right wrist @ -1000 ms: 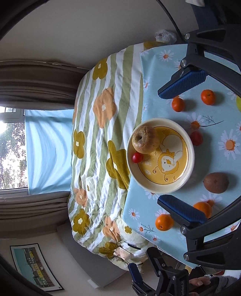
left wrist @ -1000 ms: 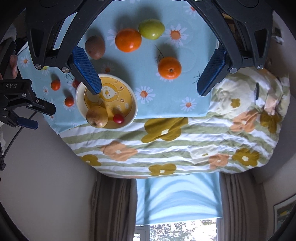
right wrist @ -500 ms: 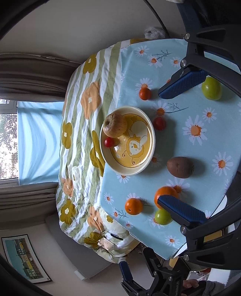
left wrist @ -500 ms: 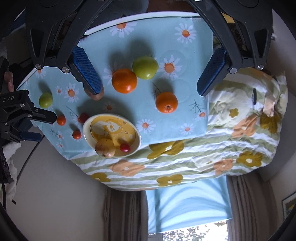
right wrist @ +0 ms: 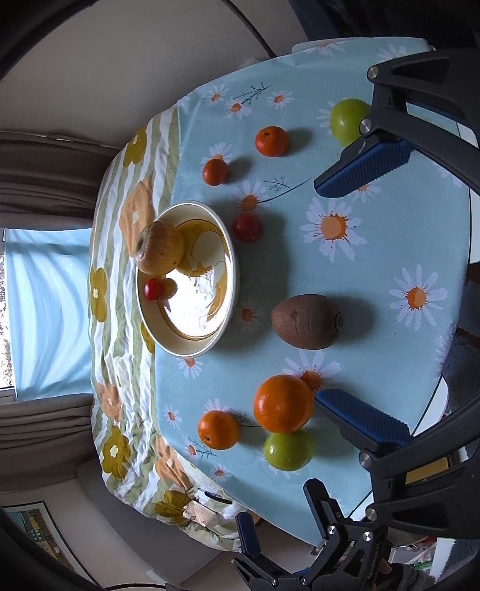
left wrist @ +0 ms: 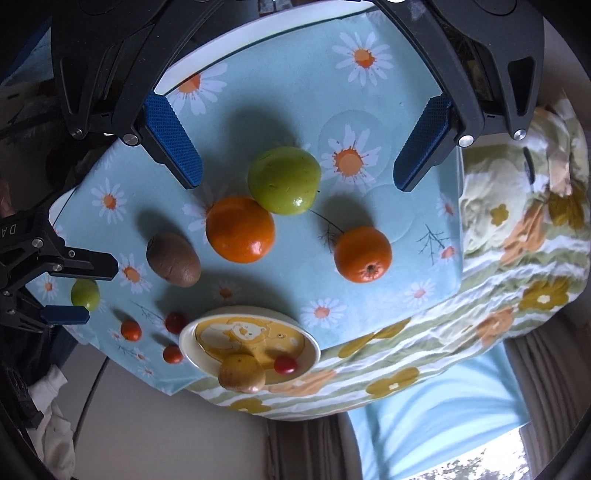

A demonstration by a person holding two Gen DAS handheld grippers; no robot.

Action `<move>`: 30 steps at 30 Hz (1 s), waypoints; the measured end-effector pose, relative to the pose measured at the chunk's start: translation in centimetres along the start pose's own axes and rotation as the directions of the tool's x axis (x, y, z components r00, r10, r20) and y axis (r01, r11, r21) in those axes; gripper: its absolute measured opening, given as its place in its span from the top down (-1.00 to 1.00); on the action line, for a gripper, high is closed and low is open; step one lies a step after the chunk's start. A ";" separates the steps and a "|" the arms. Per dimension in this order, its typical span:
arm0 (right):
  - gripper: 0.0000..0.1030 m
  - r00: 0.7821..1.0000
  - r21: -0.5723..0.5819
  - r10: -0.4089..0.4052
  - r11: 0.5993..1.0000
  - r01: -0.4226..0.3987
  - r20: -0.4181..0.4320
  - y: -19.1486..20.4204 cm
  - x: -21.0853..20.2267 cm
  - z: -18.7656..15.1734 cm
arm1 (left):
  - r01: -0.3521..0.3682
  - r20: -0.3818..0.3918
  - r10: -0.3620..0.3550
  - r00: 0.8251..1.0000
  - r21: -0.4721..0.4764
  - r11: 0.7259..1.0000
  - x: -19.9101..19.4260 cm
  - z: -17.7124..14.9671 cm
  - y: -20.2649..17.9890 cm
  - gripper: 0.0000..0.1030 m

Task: Organize fruits
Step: 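Grasp the green apple with the left tool while the right tool grasps the kiwi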

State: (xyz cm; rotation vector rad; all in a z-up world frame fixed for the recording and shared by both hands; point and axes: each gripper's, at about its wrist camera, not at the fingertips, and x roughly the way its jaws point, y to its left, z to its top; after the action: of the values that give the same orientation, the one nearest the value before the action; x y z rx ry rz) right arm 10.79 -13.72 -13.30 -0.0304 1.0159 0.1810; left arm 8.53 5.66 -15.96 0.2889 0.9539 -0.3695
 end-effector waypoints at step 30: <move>-0.69 0.997 0.055 -0.019 0.998 0.023 -0.076 2.3 6.3 -0.8 | 0.103 -0.109 -0.098 0.989 0.043 0.994 6.1 -0.9 0.0 -0.19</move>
State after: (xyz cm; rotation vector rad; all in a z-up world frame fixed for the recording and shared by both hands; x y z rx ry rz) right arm 12.93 -10.67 -18.95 0.0030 1.0954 0.1333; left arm 11.10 4.94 -21.48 0.3074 1.0678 -0.4738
